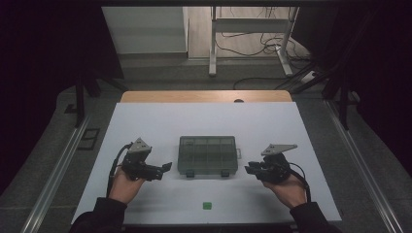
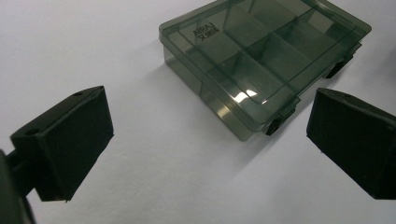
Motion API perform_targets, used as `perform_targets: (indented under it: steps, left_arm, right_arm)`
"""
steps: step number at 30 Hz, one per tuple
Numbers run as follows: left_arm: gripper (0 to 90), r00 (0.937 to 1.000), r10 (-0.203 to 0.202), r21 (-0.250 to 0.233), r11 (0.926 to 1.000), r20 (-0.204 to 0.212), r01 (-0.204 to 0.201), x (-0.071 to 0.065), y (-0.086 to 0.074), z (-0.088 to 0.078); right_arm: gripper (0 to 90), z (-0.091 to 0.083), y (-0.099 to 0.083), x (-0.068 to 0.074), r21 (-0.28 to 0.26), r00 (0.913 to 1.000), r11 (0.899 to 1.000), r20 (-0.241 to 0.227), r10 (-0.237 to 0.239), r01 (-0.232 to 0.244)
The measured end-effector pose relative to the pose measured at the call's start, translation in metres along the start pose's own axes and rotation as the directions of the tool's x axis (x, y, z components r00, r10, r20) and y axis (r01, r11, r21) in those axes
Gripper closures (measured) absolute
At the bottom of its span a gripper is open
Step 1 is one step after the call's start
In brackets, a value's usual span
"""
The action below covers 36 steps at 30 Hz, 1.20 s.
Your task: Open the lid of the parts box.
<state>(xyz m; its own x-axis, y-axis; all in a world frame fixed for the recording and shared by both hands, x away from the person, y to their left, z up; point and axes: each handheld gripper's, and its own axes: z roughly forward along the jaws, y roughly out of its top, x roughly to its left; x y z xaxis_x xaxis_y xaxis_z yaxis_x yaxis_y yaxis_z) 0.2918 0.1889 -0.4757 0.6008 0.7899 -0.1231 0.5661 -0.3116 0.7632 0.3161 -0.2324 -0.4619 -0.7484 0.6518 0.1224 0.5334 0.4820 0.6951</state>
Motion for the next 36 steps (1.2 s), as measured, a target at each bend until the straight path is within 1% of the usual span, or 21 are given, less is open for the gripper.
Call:
perform_targets:
  steps: [1, 2, 3, 4, 5, 6, 9, 10, 11, 14, 15, 16, 17, 19, 21, 26, 27, 35, 36]
  left_arm:
    - [0.9, 1.0000, 0.002, -0.003, 1.0000, 0.000, -0.002, 0.000, 0.000, 0.001]
    - [0.9, 1.0000, 0.004, -0.005, 1.0000, 0.000, -0.004, 0.000, 0.001, 0.002]
    - [0.9, 1.0000, 0.007, -0.009, 0.9999, -0.001, -0.007, 0.000, 0.002, 0.004]
    - [0.9, 1.0000, 0.007, -0.009, 0.9999, -0.001, -0.007, 0.000, 0.002, 0.004]
    - [0.9, 0.9999, 0.011, -0.011, 0.9999, -0.002, -0.011, 0.000, 0.003, 0.006]
    - [0.9, 0.9999, 0.011, -0.011, 0.9999, -0.002, -0.011, 0.000, 0.003, 0.006]
    - [0.9, 0.9998, 0.021, -0.015, 0.9997, -0.006, -0.021, 0.000, 0.005, 0.009]
    - [0.9, 0.9998, 0.021, -0.015, 0.9997, -0.006, -0.021, 0.000, 0.005, 0.009]
    - [0.9, 0.9997, 0.025, -0.015, 0.9996, -0.006, -0.025, 0.000, 0.006, 0.011]
    - [0.9, 0.9997, 0.025, -0.015, 0.9996, -0.005, -0.026, 0.000, 0.007, 0.012]
    - [0.9, 0.9996, 0.026, -0.015, 0.9996, -0.006, -0.026, 0.000, 0.007, 0.013]
    - [0.9, 0.9996, 0.027, -0.015, 0.9995, -0.006, -0.027, 0.000, 0.007, 0.013]
    - [0.9, 0.9996, 0.027, -0.016, 0.9995, -0.003, -0.027, 0.000, 0.008, 0.014]
    - [0.9, 0.9996, 0.027, -0.016, 0.9995, -0.003, -0.027, 0.001, 0.008, 0.015]
    - [0.9, 0.9996, 0.028, -0.019, 0.9994, -0.004, -0.028, 0.001, 0.009, 0.016]
    - [0.9, 0.9995, 0.030, -0.020, 0.9993, -0.008, -0.031, 0.000, 0.010, 0.019]
    - [0.9, 0.9994, 0.033, -0.021, 0.9992, -0.009, -0.033, 0.000, 0.011, 0.020]
    - [0.9, 0.9989, 0.044, -0.019, 0.9988, -0.016, -0.044, 0.000, 0.013, 0.025]
    - [0.9, 0.9989, 0.045, -0.018, 0.9988, -0.017, -0.045, -0.001, 0.013, 0.026]
  right_arm:
    - [81.6, 0.003, 0.001, 0.000, 0.016, 0.9999, 1.000, -0.011, -0.013, 0.013]
    - [81.6, 0.003, 0.001, 0.000, 0.016, 0.9999, 1.000, -0.011, -0.013, 0.013]
    - [85.9, 0.006, 0.001, 0.001, 0.031, 0.9996, 0.999, -0.021, -0.021, 0.021]
    - [85.9, 0.006, 0.001, 0.001, 0.031, 0.9996, 0.999, -0.021, -0.021, 0.021]
    - [89.3, 0.008, 0.001, 0.001, 0.038, 0.9992, 0.999, -0.030, -0.026, 0.028]
    - [89.3, 0.008, 0.001, 0.001, 0.038, 0.9992, 0.999, -0.030, -0.026, 0.028]
    - [89.5, 0.013, 0.000, 0.001, 0.066, 0.9990, 0.997, -0.029, -0.033, 0.035]
    - [89.5, 0.013, 0.000, 0.001, 0.066, 0.9990, 0.997, -0.029, -0.033, 0.035]
    - [89.6, 0.016, -0.001, 0.001, 0.080, 0.9987, 0.996, -0.033, -0.038, 0.041]
    - [89.5, 0.020, -0.002, 0.001, 0.096, 0.9985, 0.994, -0.038, -0.040, 0.043]
    - [89.5, 0.024, -0.002, 0.000, 0.115, 0.9983, 0.992, -0.040, -0.041, 0.046]
    - [89.5, 0.024, -0.002, 0.000, 0.115, 0.9983, 0.992, -0.040, -0.041, 0.046]
    - [89.5, 0.027, -0.003, 0.000, 0.130, 0.9982, 0.990, -0.041, -0.044, 0.049]
    - [89.6, 0.029, -0.003, 0.000, 0.138, 0.9981, 0.989, -0.043, -0.043, 0.049]
    - [89.6, 0.032, -0.003, 0.000, 0.155, 0.9981, 0.987, -0.045, -0.041, 0.048]
    - [89.5, 0.042, -0.003, 0.000, 0.190, 0.9973, 0.980, -0.049, -0.054, 0.062]
    - [89.6, 0.045, -0.003, 0.000, 0.198, 0.9973, 0.978, -0.054, -0.049, 0.059]
    - [89.5, 0.052, 0.000, -0.001, 0.223, 0.9979, 0.973, -0.045, -0.046, 0.055]
    - [89.5, 0.053, 0.000, -0.001, 0.222, 0.9975, 0.973, -0.047, -0.053, 0.062]
